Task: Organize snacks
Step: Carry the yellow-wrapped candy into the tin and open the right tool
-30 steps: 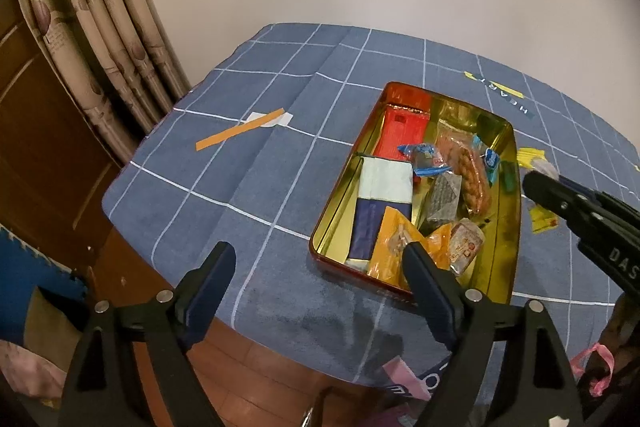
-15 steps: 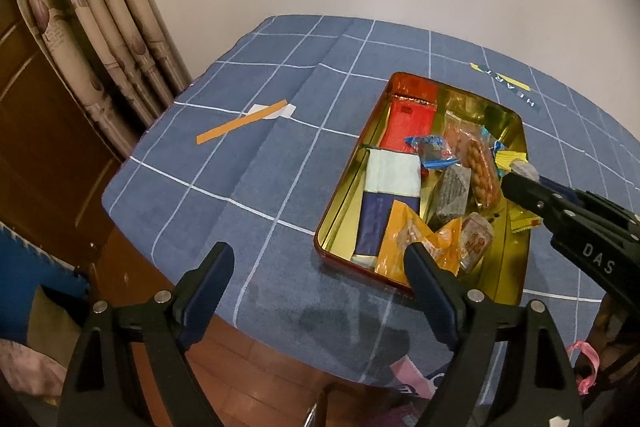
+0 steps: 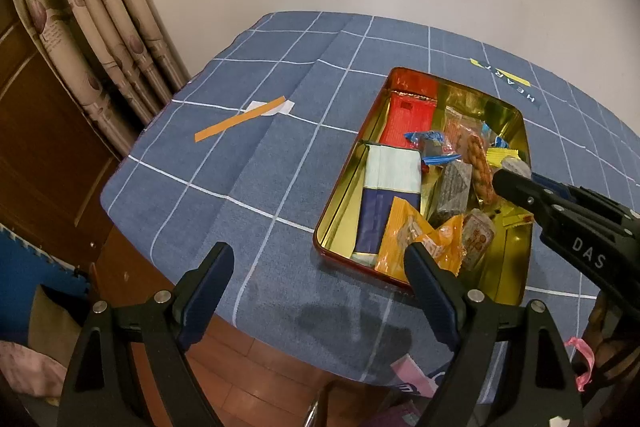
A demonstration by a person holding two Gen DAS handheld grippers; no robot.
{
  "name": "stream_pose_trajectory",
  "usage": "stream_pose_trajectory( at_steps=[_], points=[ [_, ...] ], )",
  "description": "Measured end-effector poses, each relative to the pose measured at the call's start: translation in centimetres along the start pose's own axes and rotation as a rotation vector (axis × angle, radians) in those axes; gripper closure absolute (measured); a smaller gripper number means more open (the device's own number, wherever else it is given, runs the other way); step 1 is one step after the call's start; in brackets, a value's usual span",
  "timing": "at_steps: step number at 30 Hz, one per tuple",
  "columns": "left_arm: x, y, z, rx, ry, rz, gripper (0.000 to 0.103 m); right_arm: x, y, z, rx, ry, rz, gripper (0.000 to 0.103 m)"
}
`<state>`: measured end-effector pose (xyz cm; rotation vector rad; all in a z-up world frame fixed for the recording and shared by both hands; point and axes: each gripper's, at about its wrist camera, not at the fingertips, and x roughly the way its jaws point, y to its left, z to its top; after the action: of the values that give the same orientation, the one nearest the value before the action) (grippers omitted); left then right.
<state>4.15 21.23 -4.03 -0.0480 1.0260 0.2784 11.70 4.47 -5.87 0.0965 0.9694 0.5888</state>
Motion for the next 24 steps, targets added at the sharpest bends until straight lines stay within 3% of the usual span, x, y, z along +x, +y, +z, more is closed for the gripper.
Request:
stream_pose_trajectory(
  at_steps=[24],
  points=[
    [0.11, 0.25, 0.01, -0.006, -0.013, -0.009, 0.018, 0.18, 0.04, 0.11, 0.009, -0.003, 0.008, 0.073]
  ],
)
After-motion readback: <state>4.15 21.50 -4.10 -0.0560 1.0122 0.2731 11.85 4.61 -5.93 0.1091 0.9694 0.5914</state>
